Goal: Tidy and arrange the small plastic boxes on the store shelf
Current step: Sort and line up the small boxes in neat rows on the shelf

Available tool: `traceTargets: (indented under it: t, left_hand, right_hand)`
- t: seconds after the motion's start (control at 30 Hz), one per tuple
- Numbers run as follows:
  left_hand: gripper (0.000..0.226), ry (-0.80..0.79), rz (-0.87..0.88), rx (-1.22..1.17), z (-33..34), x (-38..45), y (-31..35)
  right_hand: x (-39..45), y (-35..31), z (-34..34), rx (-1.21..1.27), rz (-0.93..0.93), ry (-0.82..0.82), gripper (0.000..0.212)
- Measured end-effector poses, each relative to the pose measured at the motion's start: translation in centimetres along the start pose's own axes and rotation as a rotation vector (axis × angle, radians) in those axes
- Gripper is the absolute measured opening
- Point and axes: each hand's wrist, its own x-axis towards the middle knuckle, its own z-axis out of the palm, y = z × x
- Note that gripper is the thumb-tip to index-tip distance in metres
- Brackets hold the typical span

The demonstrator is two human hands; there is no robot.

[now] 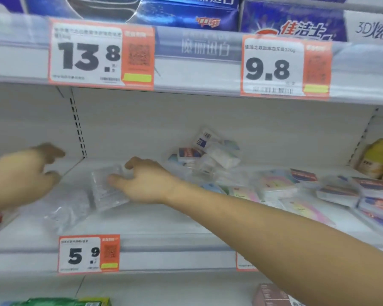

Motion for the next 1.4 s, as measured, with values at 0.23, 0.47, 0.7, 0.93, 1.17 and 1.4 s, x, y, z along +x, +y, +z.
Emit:
traceTargets:
  t: [0.23, 0.47, 0.7, 0.93, 1.17, 1.4]
  left_hand:
    - [0.026, -0.170, 0.159, -0.212, 1.8, -1.2, 20.3]
    - [0.075, -0.566, 0.367, -0.188, 7.8, -1.4, 28.0]
    - [0.052, -0.728, 0.408, -0.069, 9.9, 0.3, 27.5]
    - [0.057, -0.669, 0.299, -0.228, 11.0, 0.9, 27.6]
    - [0.034, -0.228, 0.235, -0.396, 11.5, 3.1, 26.8]
    - [0.068, -0.368, 0.296, -0.328, 14.7, 4.4, 27.0]
  right_hand:
    - [-1.5, 8.1, -9.3, -0.119, 0.043, 0.514, 0.016]
    - [-4.6, 17.6, -15.9, -0.045, 0.408, 0.238, 0.060]
    - [-5.9, 19.3, -15.1, -0.014, 0.188, 0.060, 0.085]
    - [-0.4, 20.4, -13.1, -0.234, 0.072, 0.111, 0.069]
    - [-4.1, 22.3, -15.9, -0.191, 0.256, 0.015, 0.054]
    - [-3.4, 21.7, -17.0, -0.241, 0.315, -0.009, 0.065]
